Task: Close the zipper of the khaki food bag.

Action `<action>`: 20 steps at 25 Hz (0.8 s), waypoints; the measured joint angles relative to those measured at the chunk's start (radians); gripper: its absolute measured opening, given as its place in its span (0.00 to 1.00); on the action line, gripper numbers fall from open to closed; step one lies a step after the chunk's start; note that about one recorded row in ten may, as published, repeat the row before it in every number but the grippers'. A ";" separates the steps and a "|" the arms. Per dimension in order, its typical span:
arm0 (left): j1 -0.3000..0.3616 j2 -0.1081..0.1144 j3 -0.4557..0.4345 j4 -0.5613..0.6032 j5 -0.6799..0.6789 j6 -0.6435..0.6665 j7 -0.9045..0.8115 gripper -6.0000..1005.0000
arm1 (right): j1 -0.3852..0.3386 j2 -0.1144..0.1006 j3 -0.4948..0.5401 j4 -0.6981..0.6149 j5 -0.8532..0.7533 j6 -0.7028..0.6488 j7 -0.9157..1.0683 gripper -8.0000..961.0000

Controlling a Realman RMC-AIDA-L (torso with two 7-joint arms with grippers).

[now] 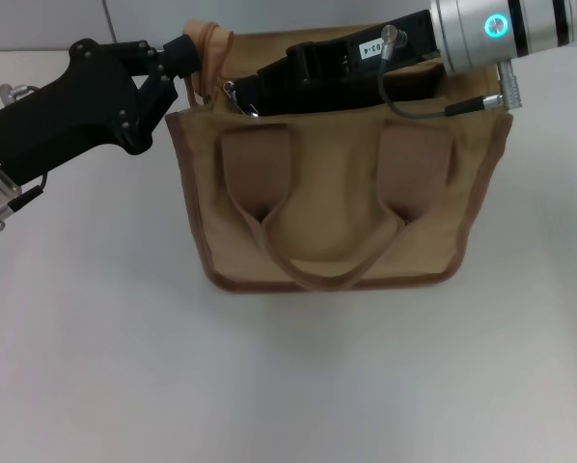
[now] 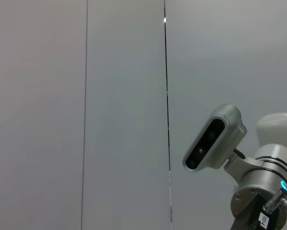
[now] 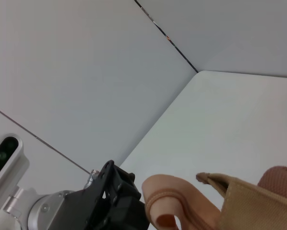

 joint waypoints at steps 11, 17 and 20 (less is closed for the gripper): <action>0.008 0.000 0.000 0.000 -0.010 0.001 -0.005 0.00 | -0.035 -0.001 0.004 -0.082 0.016 -0.038 0.000 0.23; 0.007 0.001 0.000 0.000 -0.012 0.002 -0.006 0.00 | -0.034 -0.001 -0.006 -0.085 0.016 -0.044 0.017 0.29; 0.005 0.001 0.000 0.000 -0.013 0.004 -0.006 0.00 | -0.030 0.000 -0.016 -0.079 0.014 -0.037 0.021 0.29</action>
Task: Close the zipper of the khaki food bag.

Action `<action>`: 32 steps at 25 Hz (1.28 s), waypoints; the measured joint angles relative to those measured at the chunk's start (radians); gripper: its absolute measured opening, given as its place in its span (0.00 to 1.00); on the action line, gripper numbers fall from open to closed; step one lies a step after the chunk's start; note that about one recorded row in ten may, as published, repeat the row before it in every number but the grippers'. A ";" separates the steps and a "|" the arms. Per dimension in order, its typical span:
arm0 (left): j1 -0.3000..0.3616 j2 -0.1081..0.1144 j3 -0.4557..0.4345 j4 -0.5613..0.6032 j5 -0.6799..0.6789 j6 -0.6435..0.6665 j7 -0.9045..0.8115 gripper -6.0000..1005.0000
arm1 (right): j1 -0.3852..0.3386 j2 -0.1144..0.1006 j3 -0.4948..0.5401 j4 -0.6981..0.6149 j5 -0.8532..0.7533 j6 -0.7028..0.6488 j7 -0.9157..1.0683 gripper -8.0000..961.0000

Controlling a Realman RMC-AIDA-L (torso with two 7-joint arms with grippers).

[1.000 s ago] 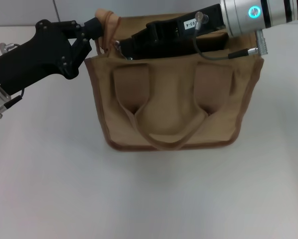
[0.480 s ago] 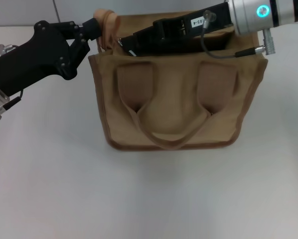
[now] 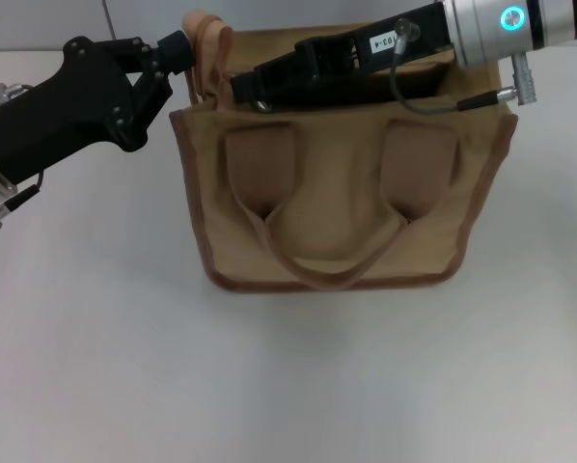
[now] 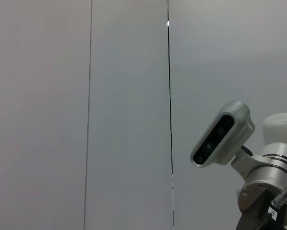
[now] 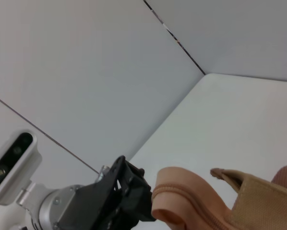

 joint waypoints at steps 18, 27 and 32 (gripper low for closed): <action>0.002 0.000 0.000 0.000 -0.011 0.011 0.004 0.00 | -0.031 0.011 -0.065 -0.081 -0.003 0.031 0.041 0.09; 0.003 -0.001 0.000 -0.001 -0.011 0.005 0.006 0.00 | -0.048 0.010 -0.058 -0.107 -0.003 0.026 0.038 0.01; 0.013 -0.001 -0.001 -0.002 -0.026 0.003 0.000 0.00 | -0.049 0.010 -0.063 -0.108 -0.003 0.025 0.034 0.01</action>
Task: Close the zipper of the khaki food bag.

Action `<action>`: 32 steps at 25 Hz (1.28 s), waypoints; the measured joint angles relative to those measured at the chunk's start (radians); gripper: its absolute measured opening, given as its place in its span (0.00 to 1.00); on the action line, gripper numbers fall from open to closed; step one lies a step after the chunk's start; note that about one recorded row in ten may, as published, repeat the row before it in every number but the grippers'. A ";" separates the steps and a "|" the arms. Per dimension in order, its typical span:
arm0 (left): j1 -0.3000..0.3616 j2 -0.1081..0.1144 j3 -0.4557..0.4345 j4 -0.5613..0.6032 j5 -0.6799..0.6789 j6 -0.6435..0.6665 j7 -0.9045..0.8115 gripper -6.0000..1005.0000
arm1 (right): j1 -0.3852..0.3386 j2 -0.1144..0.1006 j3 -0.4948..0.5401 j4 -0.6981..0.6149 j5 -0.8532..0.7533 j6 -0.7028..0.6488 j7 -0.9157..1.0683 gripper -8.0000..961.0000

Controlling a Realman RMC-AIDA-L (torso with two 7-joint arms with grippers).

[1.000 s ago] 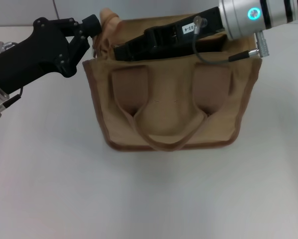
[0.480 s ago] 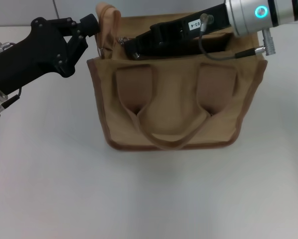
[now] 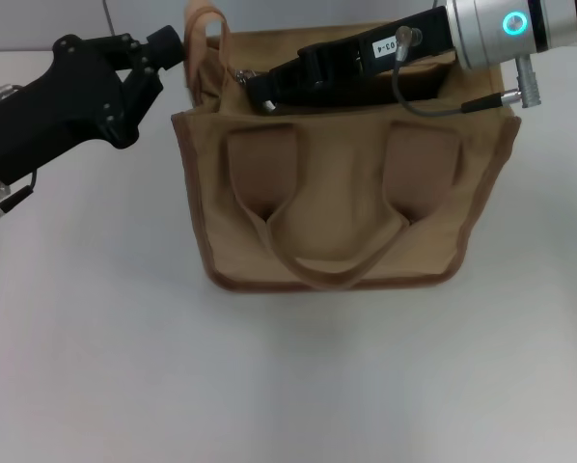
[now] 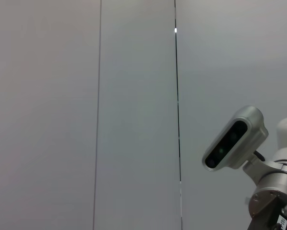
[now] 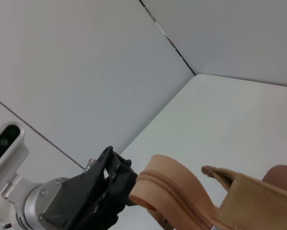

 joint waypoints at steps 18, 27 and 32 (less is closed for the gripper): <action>0.038 0.030 0.019 0.020 0.016 -0.035 -0.039 0.34 | 0.002 0.000 -0.003 0.000 0.000 -0.003 -0.002 0.01; 0.000 0.022 0.071 0.075 0.108 -0.044 -0.098 0.66 | 0.002 0.000 -0.005 0.000 0.000 -0.003 -0.002 0.01; -0.014 0.021 0.080 0.094 0.116 -0.055 -0.119 0.72 | 0.002 0.000 -0.005 0.000 0.000 -0.001 -0.004 0.01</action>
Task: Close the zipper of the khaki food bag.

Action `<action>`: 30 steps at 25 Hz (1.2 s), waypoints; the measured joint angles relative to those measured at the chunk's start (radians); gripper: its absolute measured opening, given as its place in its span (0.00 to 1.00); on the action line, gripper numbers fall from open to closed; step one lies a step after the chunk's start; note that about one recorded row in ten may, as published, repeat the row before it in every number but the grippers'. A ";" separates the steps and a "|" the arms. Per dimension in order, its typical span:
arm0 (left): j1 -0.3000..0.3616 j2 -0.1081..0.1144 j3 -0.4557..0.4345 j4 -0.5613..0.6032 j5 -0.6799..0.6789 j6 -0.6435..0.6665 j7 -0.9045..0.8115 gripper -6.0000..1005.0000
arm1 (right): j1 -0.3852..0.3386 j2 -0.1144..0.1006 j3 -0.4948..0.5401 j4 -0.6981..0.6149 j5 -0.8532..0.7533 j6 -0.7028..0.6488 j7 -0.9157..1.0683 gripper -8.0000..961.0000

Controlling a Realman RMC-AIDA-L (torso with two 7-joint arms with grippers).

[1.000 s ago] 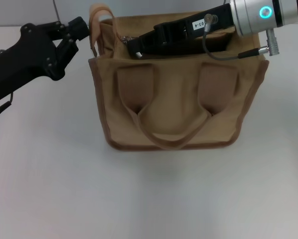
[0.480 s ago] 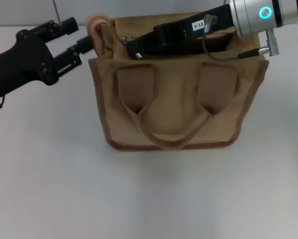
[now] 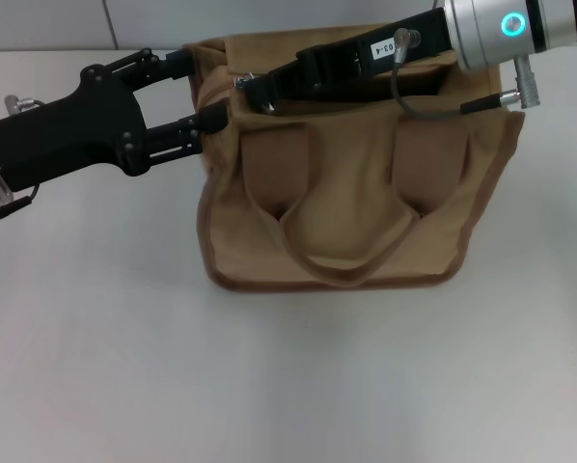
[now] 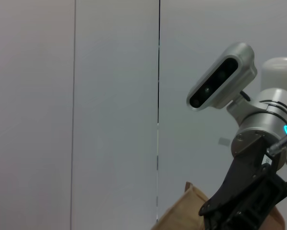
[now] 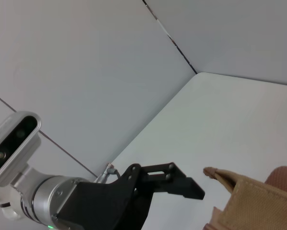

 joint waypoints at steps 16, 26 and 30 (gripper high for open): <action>0.001 0.013 0.039 0.088 0.135 -0.088 -0.015 0.72 | 0.000 0.000 0.000 -0.002 -0.001 0.005 -0.012 0.01; -0.027 -0.022 0.046 0.088 0.141 -0.179 0.041 0.68 | 0.000 0.000 0.000 -0.002 -0.002 0.000 -0.012 0.01; -0.016 -0.020 0.042 0.088 0.096 -0.173 0.054 0.67 | 0.000 0.000 0.000 -0.002 -0.009 -0.001 -0.012 0.01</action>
